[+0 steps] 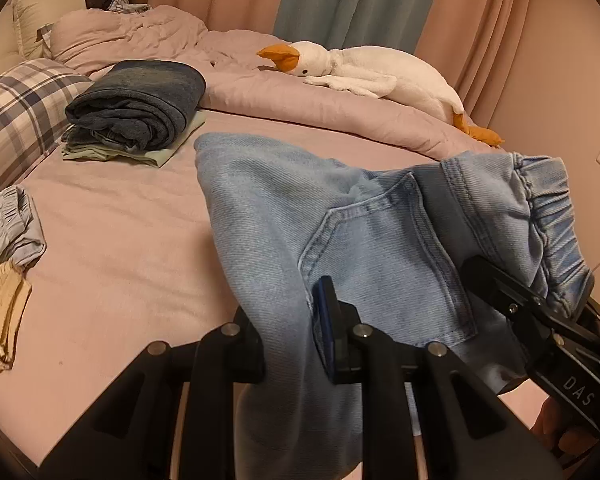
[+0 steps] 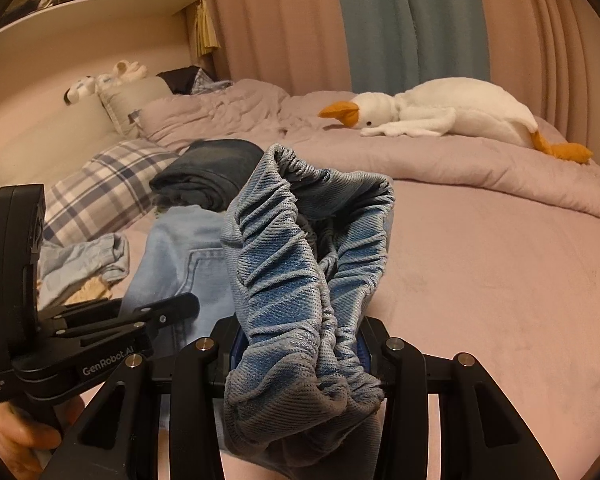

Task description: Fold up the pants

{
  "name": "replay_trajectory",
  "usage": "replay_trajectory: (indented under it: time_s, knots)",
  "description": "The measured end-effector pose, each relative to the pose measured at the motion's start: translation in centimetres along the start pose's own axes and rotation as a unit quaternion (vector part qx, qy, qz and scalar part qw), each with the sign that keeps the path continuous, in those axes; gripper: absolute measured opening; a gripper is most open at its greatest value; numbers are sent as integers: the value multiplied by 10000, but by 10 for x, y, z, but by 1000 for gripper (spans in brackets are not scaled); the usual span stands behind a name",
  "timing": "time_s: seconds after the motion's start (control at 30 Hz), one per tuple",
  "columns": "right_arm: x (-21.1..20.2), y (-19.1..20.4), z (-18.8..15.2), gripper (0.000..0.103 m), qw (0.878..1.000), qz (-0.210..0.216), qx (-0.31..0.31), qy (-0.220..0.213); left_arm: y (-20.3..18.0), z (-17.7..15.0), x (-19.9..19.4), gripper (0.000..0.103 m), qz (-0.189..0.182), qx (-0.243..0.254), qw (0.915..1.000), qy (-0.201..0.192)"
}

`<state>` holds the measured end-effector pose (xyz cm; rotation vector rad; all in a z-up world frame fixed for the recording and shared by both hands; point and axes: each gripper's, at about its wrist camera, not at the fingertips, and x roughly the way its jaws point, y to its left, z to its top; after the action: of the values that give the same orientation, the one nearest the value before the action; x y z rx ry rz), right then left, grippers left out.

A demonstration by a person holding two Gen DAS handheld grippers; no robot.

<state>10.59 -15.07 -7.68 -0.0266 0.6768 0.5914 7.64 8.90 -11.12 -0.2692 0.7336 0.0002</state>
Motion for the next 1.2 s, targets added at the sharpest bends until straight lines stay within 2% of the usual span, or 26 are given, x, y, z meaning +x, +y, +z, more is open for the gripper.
replay_trajectory:
  time_s: [0.57,1.2]
  knots:
    - [28,-14,20,45,10000,-33,59,-53,2,32,34,20,59,239,9997,-6]
    - [65,-30,32,45,9998,-119,154,29,-2,52,85,20,88,391,9991,165]
